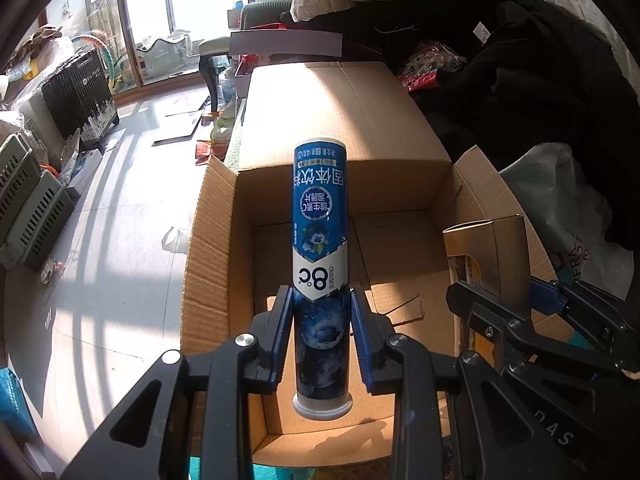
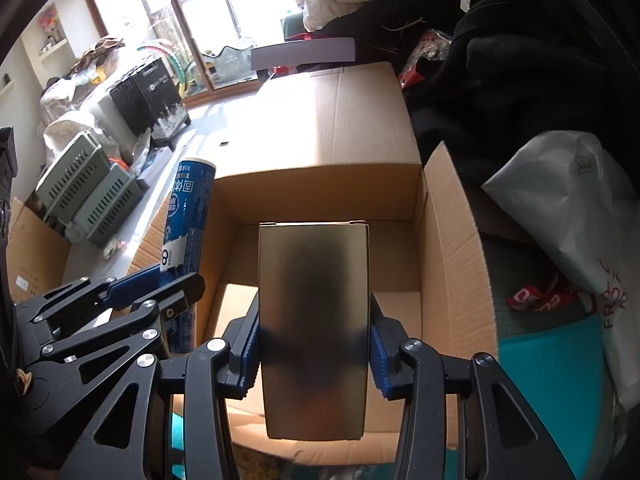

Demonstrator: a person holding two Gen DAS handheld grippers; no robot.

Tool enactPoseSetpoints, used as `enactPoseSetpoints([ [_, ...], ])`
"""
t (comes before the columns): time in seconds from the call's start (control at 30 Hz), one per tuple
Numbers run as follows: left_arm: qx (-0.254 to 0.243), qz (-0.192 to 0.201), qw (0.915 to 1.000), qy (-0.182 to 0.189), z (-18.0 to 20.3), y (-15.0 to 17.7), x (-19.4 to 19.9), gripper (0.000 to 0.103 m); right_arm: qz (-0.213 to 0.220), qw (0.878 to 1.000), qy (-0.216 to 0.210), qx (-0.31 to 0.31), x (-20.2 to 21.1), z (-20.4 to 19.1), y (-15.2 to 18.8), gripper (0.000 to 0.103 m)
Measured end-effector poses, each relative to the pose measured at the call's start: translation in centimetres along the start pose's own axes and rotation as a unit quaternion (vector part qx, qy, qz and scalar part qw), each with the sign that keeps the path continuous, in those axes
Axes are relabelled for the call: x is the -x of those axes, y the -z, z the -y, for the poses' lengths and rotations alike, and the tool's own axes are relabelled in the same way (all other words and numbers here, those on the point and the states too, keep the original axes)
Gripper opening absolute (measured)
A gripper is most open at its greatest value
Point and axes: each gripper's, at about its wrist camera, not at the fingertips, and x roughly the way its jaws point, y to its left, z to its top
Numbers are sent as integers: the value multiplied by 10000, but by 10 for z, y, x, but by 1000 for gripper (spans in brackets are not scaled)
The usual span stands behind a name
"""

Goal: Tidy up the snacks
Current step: 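Carry the blue tube and brown box with both tools into the cardboard box, then open both tools to release the tube and box inside the cardboard box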

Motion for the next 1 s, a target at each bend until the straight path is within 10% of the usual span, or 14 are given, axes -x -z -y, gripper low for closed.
enactPoseSetpoints([
  [0.37,30,-220,9994,-262,-4,3,3,29,-27,9995,297,99,9,-1,10,63],
  [0.53,70,-99,9992,-388,-5,-3,18,62,79,9993,356,104,25,-2,7,64],
  [1.0,104,611,9971,-436,-6,-15,107,62,654,9969,382,225,107,-20,-4,65],
])
